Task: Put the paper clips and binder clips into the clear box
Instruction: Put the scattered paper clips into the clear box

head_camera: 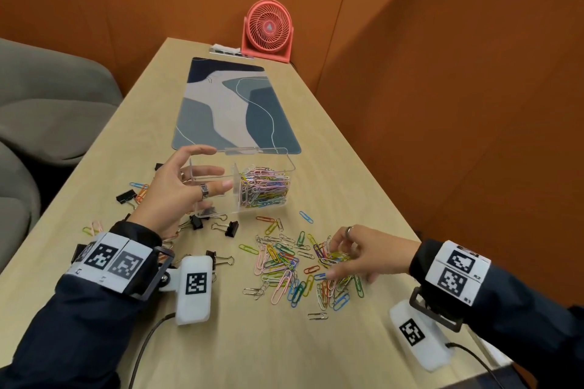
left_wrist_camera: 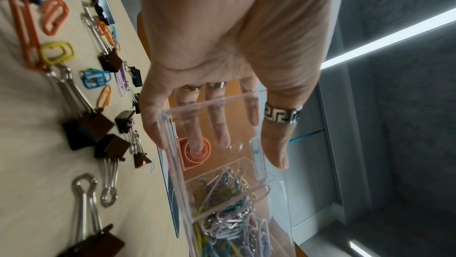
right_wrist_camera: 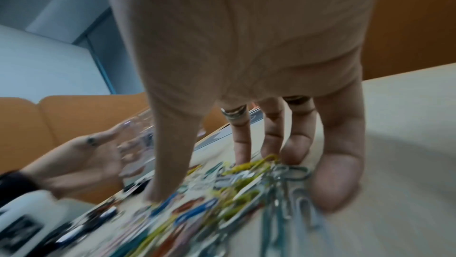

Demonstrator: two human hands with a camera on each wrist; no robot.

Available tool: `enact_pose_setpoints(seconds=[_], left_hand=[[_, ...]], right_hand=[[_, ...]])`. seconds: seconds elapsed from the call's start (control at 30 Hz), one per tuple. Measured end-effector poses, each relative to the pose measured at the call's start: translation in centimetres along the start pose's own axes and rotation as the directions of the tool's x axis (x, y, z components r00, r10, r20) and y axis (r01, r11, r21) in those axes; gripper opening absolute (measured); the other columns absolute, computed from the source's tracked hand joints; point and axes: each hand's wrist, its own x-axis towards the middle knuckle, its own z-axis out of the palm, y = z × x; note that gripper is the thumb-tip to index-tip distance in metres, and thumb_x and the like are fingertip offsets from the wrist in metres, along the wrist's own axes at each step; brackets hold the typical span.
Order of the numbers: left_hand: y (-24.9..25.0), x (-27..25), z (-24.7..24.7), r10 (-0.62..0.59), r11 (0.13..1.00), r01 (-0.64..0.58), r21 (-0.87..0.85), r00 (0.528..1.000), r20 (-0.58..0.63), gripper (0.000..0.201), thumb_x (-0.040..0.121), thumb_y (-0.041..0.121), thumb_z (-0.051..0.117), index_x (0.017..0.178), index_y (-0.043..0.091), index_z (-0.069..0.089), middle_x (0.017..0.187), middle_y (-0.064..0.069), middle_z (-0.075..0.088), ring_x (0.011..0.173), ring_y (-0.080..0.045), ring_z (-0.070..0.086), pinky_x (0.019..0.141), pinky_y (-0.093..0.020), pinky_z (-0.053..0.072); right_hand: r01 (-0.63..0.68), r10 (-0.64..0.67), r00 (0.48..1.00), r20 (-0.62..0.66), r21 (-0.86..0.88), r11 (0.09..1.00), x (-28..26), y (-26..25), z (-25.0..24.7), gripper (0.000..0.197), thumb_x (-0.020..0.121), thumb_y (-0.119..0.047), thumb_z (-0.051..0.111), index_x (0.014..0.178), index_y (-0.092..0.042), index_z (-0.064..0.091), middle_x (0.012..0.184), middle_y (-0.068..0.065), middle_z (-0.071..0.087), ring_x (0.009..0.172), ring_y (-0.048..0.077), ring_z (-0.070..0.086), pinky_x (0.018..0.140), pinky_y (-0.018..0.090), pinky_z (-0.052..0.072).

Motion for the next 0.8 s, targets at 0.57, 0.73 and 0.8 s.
enact_pose_setpoints(seconds=[0.57,0.73,0.8], left_hand=[[0.0,-0.1,0.1,0.003,1.0,-0.003,-0.014,1.0,0.01,0.054,0.054,0.018,0.076,0.102,0.035,0.058,0.106,-0.008,0.067,0.089,-0.024,0.065,0.088,-0.053,0.051],[-0.2,0.0,-0.1,0.003,1.0,-0.003,-0.008,1.0,0.009,0.055,0.053,0.02,0.077,0.102,0.036,0.059,0.106,-0.007,0.068,0.093,-0.024,0.065,0.088,-0.052,0.052],[-0.2,0.0,-0.1,0.006,1.0,-0.006,-0.007,1.0,0.012,0.055,0.053,0.02,0.077,0.102,0.036,0.059,0.106,-0.007,0.068,0.094,-0.025,0.065,0.086,-0.05,0.052]], right_hand=[[0.114,-0.143,0.982,-0.126,-0.212,0.971,1.8,-0.7,0.6,0.028,0.072,-0.024,0.08,0.097,-0.017,0.07,0.069,-0.006,0.061,0.063,0.009,0.053,0.059,0.012,0.04],[0.139,-0.169,0.976,-0.135,-0.21,0.968,2.3,-0.6,0.2,0.023,0.08,-0.025,0.073,0.1,-0.013,0.07,0.082,0.001,0.067,0.062,0.004,0.055,0.054,0.005,0.04],[0.145,-0.165,0.977,-0.137,-0.151,0.978,2.4,-0.4,0.0,0.018,0.081,-0.022,0.072,0.097,-0.013,0.071,0.08,0.003,0.068,0.059,0.003,0.058,0.058,0.006,0.044]])
